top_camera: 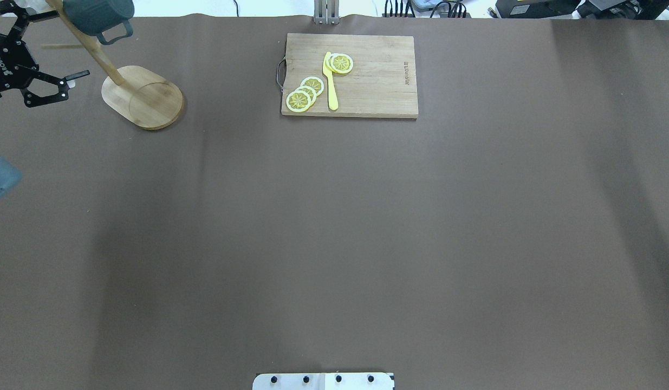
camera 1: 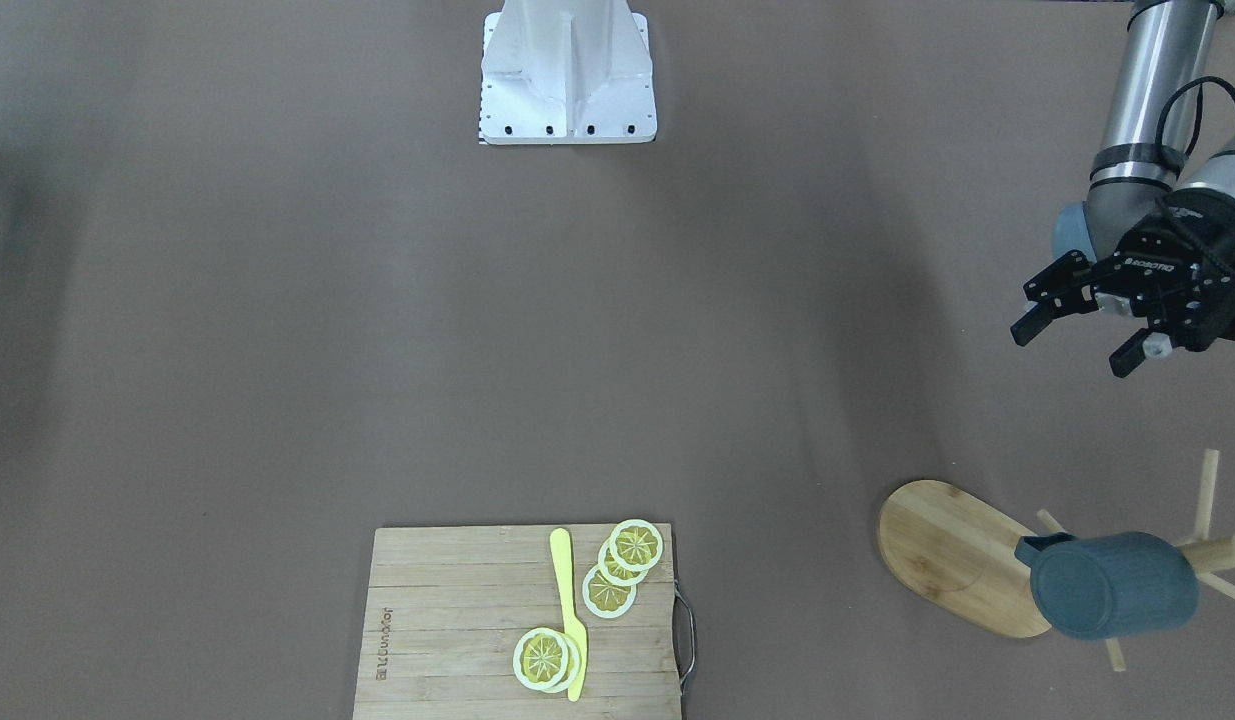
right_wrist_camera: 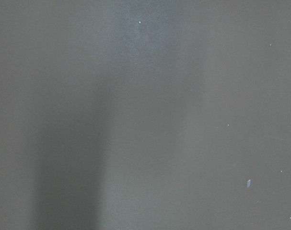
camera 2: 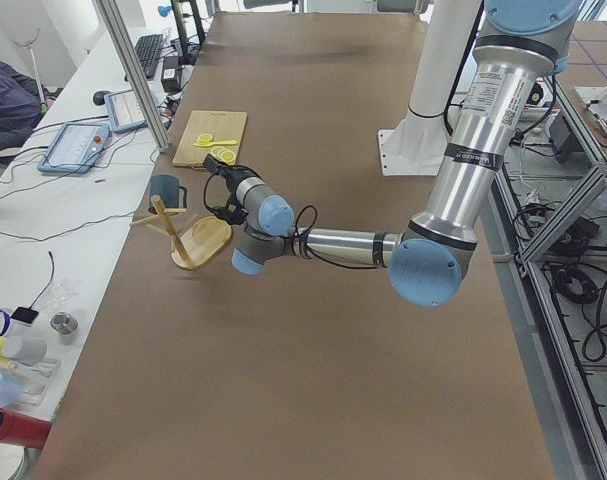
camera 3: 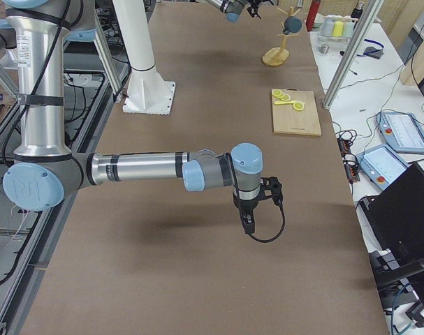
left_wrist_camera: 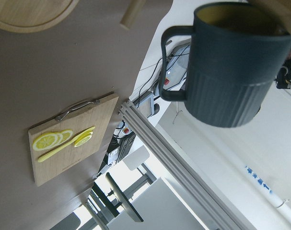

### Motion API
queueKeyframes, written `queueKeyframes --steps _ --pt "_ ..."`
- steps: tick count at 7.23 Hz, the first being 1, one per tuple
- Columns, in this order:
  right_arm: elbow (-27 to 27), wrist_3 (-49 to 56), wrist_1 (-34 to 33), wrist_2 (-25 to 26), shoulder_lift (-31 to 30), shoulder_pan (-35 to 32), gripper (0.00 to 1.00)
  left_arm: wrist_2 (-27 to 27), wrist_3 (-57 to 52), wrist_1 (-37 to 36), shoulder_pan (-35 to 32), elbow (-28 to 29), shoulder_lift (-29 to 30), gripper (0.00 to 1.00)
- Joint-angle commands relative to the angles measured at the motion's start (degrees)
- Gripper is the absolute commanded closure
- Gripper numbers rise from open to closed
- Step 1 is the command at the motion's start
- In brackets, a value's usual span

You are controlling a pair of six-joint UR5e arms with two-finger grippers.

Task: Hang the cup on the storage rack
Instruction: 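Open the left gripper and draw it back from the mug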

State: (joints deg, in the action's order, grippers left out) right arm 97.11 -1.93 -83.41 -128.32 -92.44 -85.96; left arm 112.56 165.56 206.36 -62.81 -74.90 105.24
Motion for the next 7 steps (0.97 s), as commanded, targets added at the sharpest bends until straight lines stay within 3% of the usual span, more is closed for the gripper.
queueKeyframes --steps 1,4,7 --pt "-0.1 0.0 0.0 -0.1 -0.1 0.0 0.00 7.2 -17.2 -0.3 -0.5 -7.0 -4.0 0.01" --pt "-0.3 0.0 0.0 -0.4 -0.5 0.0 0.00 7.4 -52.7 -0.3 -0.5 -10.3 -13.0 0.01" --pt "-0.3 0.0 0.0 -0.6 -0.7 0.0 0.00 7.2 -87.2 -1.4 -0.6 -9.7 -18.9 0.01"
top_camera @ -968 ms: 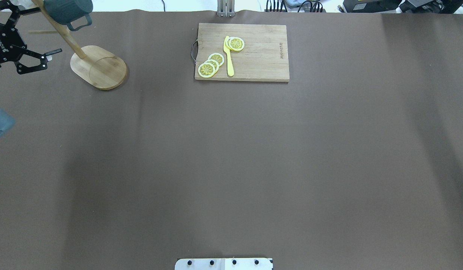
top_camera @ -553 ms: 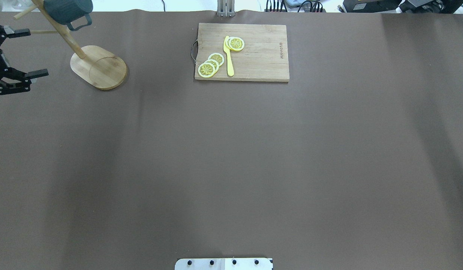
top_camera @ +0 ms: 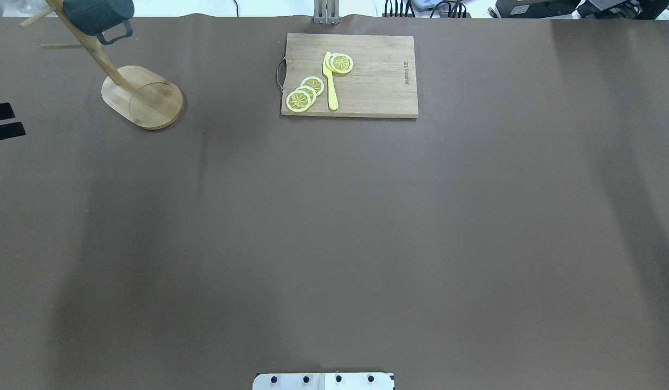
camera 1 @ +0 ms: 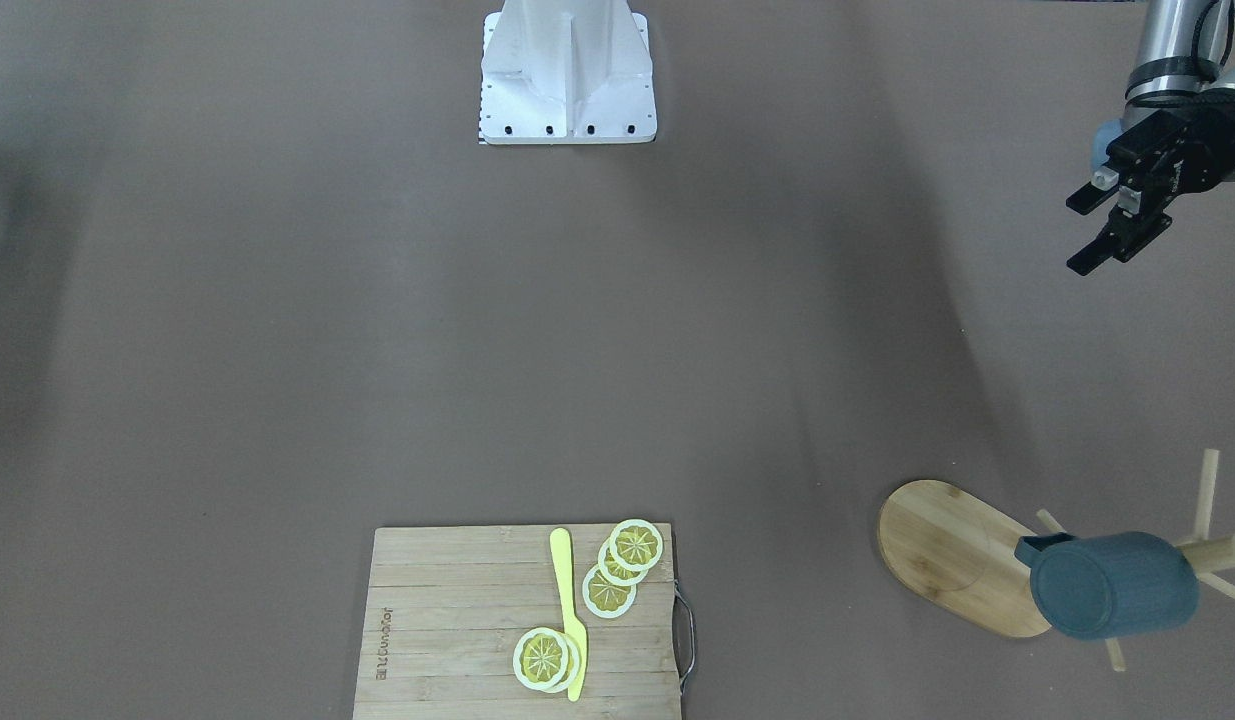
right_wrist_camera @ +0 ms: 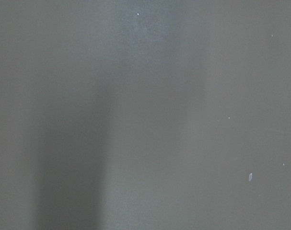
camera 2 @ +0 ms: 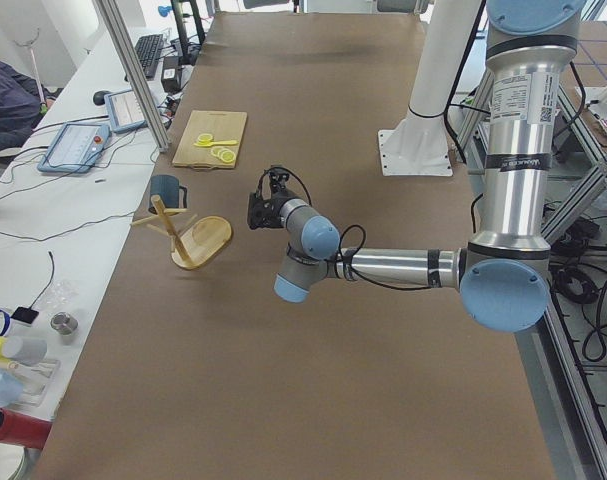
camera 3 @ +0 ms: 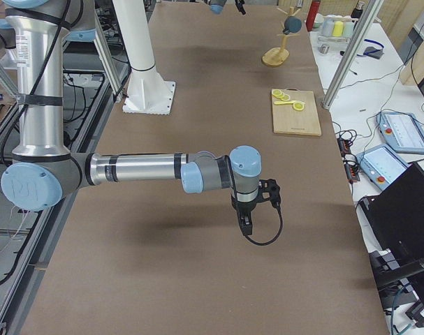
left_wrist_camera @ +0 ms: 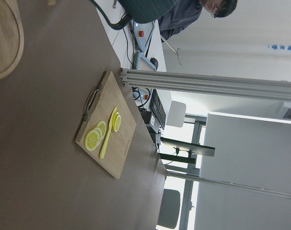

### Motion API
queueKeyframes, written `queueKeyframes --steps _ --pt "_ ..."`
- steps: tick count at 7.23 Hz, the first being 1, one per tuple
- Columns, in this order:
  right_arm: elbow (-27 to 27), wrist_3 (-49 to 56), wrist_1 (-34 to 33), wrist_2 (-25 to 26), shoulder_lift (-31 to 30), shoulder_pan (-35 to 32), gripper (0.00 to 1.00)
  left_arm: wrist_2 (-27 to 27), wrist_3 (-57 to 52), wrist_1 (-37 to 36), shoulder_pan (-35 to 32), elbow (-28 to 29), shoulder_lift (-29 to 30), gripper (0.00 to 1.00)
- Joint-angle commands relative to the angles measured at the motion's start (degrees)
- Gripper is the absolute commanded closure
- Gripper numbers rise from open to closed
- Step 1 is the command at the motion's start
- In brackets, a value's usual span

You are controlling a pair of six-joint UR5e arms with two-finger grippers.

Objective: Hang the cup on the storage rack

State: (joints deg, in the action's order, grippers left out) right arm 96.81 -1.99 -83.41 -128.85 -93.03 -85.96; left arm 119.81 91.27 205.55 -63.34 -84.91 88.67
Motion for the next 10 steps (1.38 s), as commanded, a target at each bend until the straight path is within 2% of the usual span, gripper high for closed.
queueKeyframes --steps 1,3,6,10 --pt "0.0 0.1 0.0 -0.2 -0.4 0.0 0.00 0.0 -22.6 -4.2 -1.8 0.0 -4.0 0.01" --pt "0.0 0.1 0.0 -0.2 -0.4 0.0 0.00 0.0 -40.5 -10.8 -3.4 0.2 -6.9 0.01" --pt "-0.1 0.1 0.1 -0.2 -0.8 0.0 0.00 0.0 -68.3 -25.6 -9.8 0.0 -8.9 0.01" --pt "-0.1 0.1 0.0 -0.2 -1.9 0.0 0.00 -0.4 -93.5 -44.1 -20.0 -0.3 -8.3 0.01"
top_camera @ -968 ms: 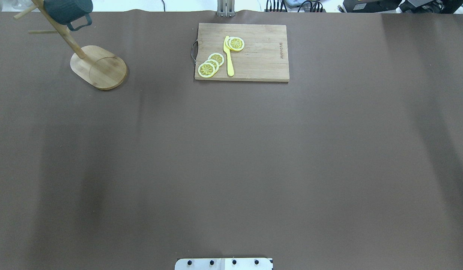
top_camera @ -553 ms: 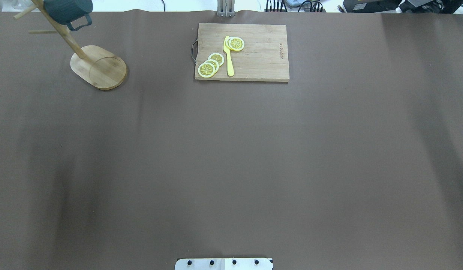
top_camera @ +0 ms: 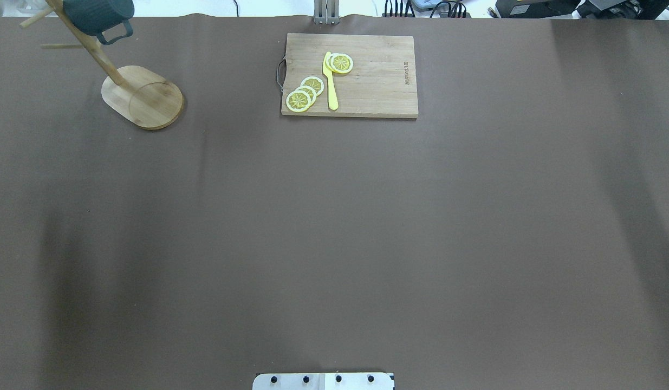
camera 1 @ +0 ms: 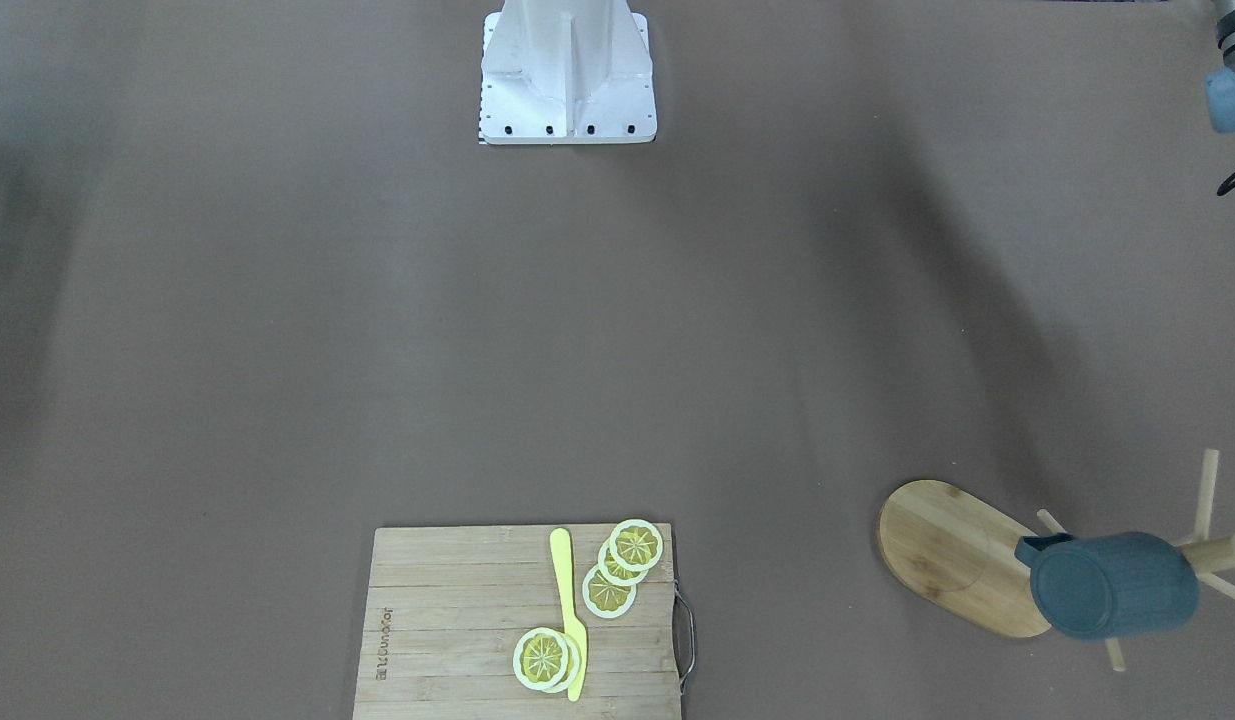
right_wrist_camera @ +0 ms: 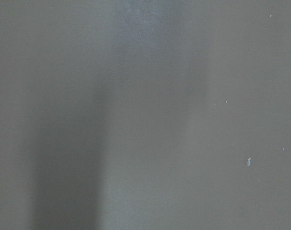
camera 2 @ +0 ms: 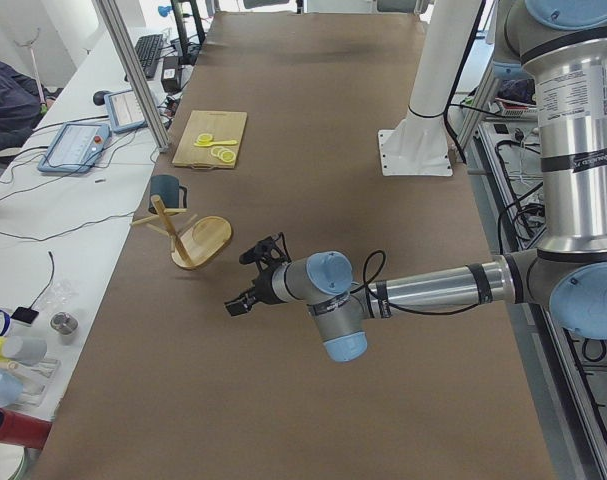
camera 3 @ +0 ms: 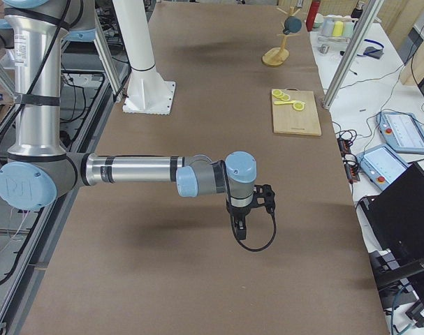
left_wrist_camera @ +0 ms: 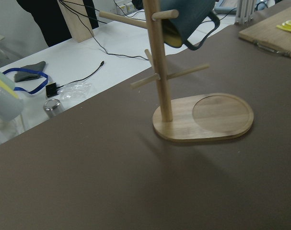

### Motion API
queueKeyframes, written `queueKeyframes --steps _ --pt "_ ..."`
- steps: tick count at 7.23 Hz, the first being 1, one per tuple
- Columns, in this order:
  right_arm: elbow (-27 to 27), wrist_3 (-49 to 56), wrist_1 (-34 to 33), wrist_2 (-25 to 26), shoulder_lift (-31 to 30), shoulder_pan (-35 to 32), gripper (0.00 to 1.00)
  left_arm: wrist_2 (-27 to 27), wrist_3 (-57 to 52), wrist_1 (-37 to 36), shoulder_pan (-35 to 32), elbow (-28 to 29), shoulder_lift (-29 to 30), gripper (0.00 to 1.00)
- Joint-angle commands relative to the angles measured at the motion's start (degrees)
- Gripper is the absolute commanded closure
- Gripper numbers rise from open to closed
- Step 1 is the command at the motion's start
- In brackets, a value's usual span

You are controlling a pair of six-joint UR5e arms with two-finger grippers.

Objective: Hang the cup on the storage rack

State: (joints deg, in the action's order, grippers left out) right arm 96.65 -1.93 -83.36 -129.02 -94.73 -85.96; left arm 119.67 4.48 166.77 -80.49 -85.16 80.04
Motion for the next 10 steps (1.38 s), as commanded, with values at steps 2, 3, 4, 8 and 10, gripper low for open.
queueKeyframes --steps 2,3,4,8,10 --pt "0.0 0.0 0.0 0.0 -0.3 0.0 0.00 -0.7 -15.5 -19.1 -6.0 -5.2 0.7 0.01" --pt "0.1 0.0 0.0 0.0 -0.3 0.0 0.00 -0.8 -16.9 -28.2 -6.3 -10.7 0.6 0.01" --pt "0.3 0.0 0.0 0.0 -0.6 0.0 0.00 -0.7 -17.0 -35.6 -6.3 -13.9 0.7 0.01" --pt "0.3 0.0 -0.1 -0.1 -1.3 0.0 0.00 0.3 -16.8 -56.3 -6.2 -14.8 4.9 0.01" --pt "0.5 0.0 -0.1 -0.2 -1.7 0.0 0.00 1.4 -16.1 -67.6 -6.0 -13.2 4.9 0.01"
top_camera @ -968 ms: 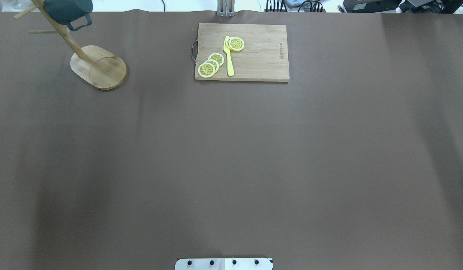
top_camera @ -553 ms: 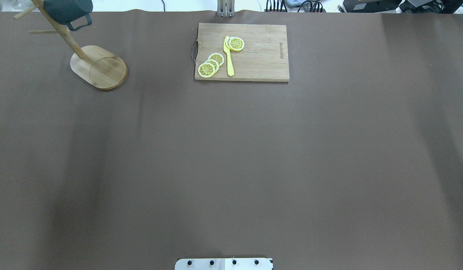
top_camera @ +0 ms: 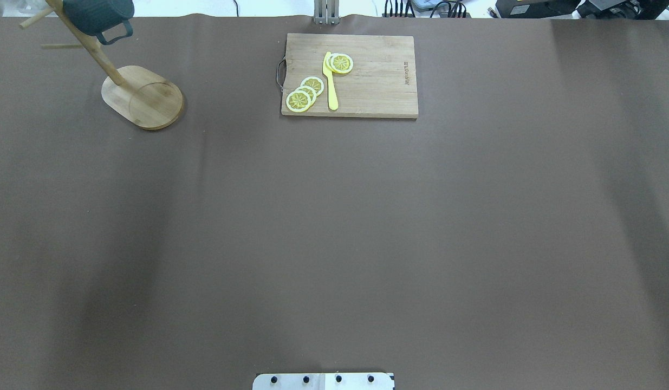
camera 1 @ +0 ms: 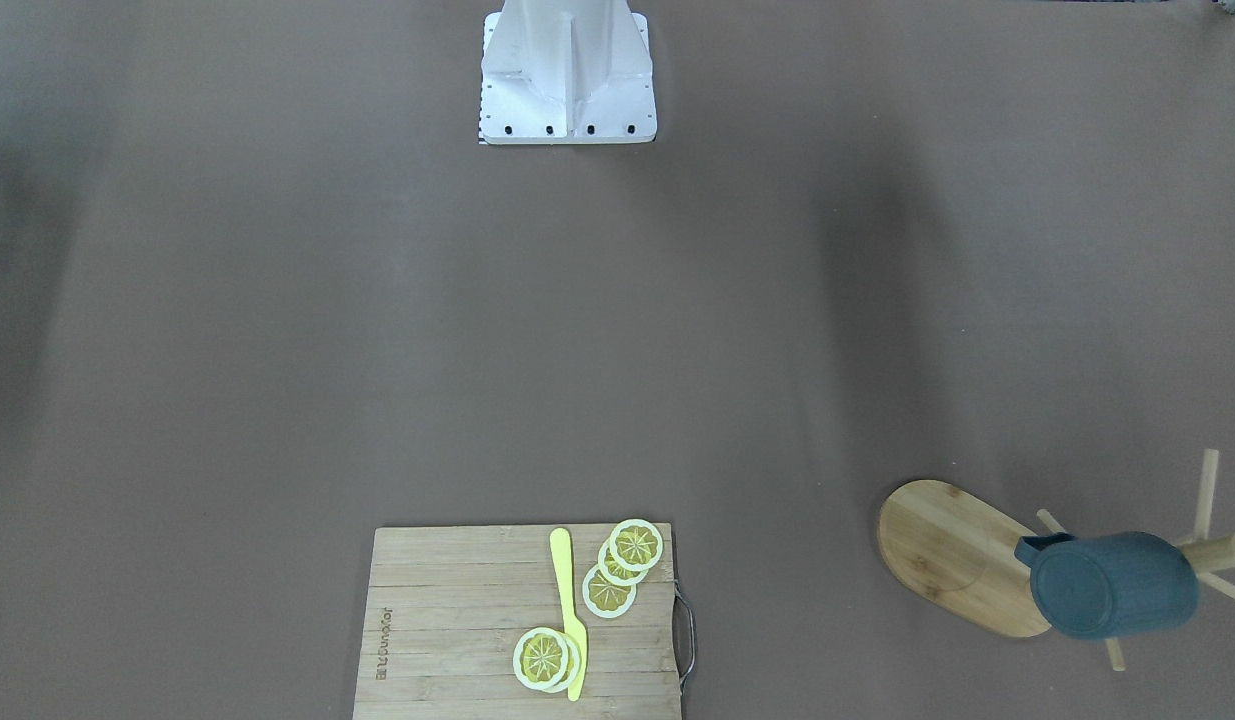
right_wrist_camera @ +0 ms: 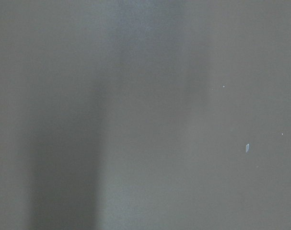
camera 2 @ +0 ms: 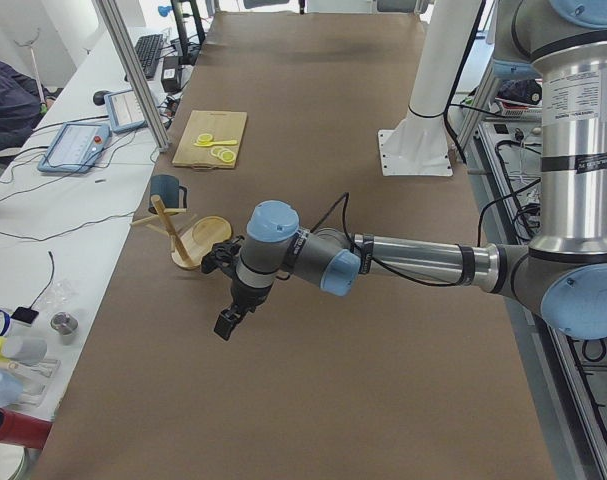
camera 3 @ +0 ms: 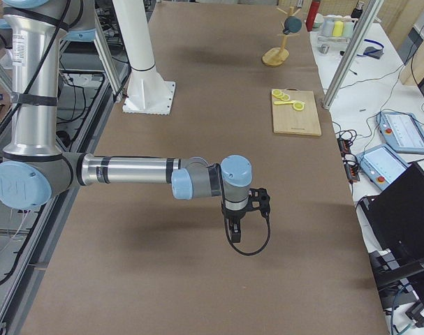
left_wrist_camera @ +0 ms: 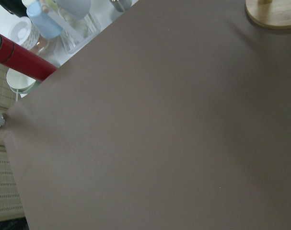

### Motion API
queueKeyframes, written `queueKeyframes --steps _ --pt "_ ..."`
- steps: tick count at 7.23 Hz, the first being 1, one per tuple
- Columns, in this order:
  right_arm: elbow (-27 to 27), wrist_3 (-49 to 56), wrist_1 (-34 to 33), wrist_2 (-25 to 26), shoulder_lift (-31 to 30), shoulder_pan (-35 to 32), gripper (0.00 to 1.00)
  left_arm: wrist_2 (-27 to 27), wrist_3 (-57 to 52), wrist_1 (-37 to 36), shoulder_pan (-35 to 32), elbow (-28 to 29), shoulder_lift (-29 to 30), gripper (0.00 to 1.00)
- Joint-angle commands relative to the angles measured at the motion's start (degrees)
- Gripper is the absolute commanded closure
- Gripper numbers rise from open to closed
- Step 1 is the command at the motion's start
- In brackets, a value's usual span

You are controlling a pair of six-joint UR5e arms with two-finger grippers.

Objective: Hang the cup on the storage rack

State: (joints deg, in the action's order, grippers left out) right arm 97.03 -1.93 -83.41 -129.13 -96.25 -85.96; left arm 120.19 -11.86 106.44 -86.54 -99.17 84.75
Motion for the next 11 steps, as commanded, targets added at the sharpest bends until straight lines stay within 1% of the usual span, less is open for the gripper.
queueKeyframes --steps 1,2,3,6,8,9,10,11 --pt "0.1 0.0 0.0 0.0 -0.3 0.0 0.00 4.1 0.3 -13.9 0.1 1.2 0.5 0.01" --pt "0.1 0.0 0.0 0.0 -0.3 0.0 0.00 8.2 0.8 -16.0 0.0 0.9 0.5 0.01" --pt "0.0 0.0 0.0 0.0 -0.3 0.0 0.00 9.1 5.8 -16.2 0.1 1.3 -0.1 0.01" --pt "-0.4 0.0 0.0 0.0 -0.3 0.0 0.00 9.6 7.6 -17.2 0.0 3.1 -0.6 0.01" --pt "-0.4 0.0 0.0 0.0 -0.3 0.0 0.00 13.0 7.7 -22.7 -0.2 2.0 0.4 0.01" --pt "-0.4 0.0 0.0 0.0 -0.3 0.0 0.00 13.2 7.4 -22.6 -0.3 1.1 -0.5 0.01" --pt "-0.5 0.0 -0.1 0.0 -0.4 0.0 0.00 12.8 7.7 -22.6 -0.6 1.6 -0.6 0.01" --pt "-0.6 0.0 -0.1 -0.1 -0.4 0.0 0.00 13.1 7.8 -22.2 -1.0 4.1 0.8 0.01"
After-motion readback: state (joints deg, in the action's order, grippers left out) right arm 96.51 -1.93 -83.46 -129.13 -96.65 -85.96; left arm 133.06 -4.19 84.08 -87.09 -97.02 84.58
